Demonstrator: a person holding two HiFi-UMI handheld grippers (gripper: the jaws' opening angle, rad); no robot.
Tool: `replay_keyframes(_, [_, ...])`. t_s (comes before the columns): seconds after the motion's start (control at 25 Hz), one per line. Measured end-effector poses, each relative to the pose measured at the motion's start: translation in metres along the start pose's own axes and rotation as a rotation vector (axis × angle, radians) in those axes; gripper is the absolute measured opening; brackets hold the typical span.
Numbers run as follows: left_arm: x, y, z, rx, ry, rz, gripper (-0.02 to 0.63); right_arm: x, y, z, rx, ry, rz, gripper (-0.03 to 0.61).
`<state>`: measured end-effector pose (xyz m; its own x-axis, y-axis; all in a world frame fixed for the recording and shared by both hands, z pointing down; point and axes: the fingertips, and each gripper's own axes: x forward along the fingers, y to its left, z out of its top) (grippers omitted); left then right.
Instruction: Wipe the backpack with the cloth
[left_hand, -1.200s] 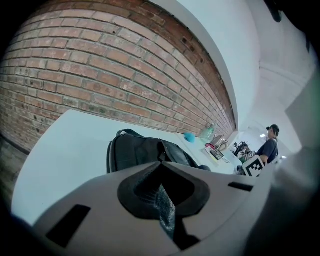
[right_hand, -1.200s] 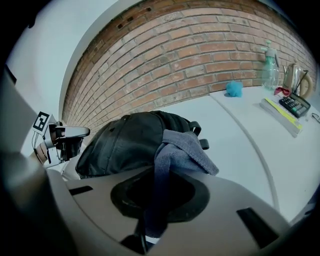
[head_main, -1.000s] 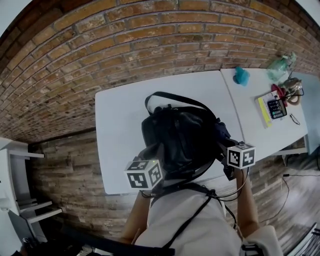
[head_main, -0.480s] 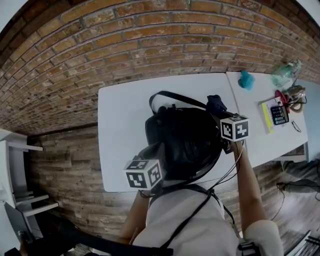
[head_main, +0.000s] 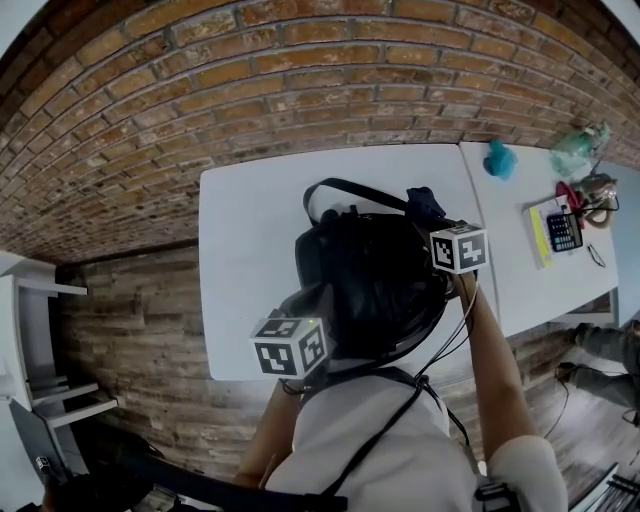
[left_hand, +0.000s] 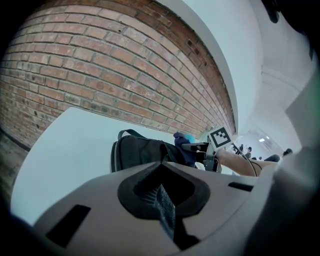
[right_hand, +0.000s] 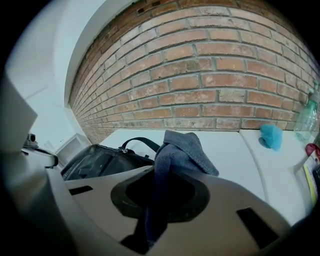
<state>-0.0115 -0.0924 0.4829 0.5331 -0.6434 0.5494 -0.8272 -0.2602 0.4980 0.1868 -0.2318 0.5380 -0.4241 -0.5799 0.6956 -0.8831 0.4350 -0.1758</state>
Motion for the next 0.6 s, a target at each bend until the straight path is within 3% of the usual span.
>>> replay_keyframes(0.6, [0.006,-0.006,-0.002,-0.001,0.007,-0.029,0.003,-0.021,0.006,-0.040,0.038,0.036,0.012,0.046])
